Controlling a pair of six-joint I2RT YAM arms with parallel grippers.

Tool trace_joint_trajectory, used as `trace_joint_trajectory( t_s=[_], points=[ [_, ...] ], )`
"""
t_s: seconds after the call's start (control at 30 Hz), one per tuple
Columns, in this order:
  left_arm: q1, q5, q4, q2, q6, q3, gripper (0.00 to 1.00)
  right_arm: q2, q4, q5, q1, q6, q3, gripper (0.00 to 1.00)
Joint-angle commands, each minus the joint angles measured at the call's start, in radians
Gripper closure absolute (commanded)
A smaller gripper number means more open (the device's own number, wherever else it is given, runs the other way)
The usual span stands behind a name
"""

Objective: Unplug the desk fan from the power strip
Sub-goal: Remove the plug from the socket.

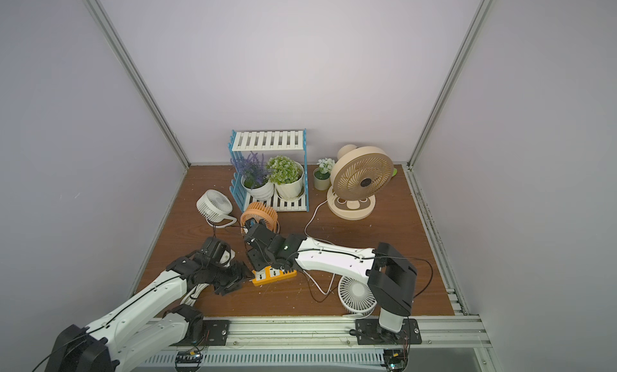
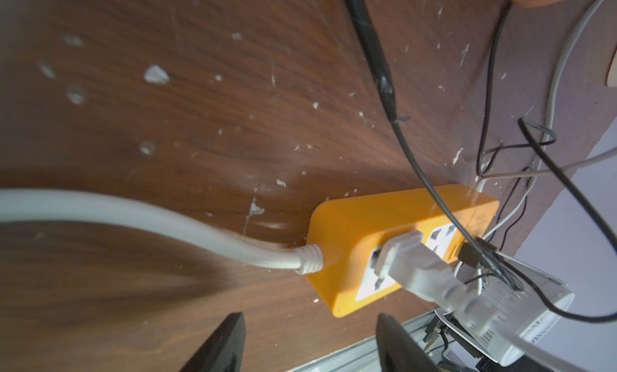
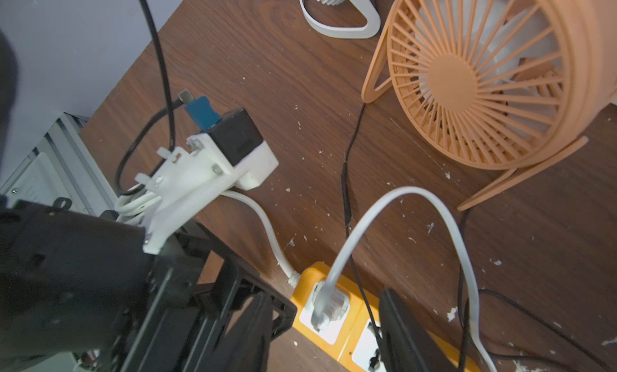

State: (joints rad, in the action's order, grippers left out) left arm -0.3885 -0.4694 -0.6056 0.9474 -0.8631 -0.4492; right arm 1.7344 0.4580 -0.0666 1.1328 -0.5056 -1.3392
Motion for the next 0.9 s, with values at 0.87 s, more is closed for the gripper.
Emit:
trace_joint_trajectory(
  t_s=[0.87],
  points=[
    [0.012, -0.011, 0.132, 0.030, -0.010, 0.043, 0.44, 0.104, 0.213, 0.115, 0.010, 0.037, -0.094, 0.45]
  ],
)
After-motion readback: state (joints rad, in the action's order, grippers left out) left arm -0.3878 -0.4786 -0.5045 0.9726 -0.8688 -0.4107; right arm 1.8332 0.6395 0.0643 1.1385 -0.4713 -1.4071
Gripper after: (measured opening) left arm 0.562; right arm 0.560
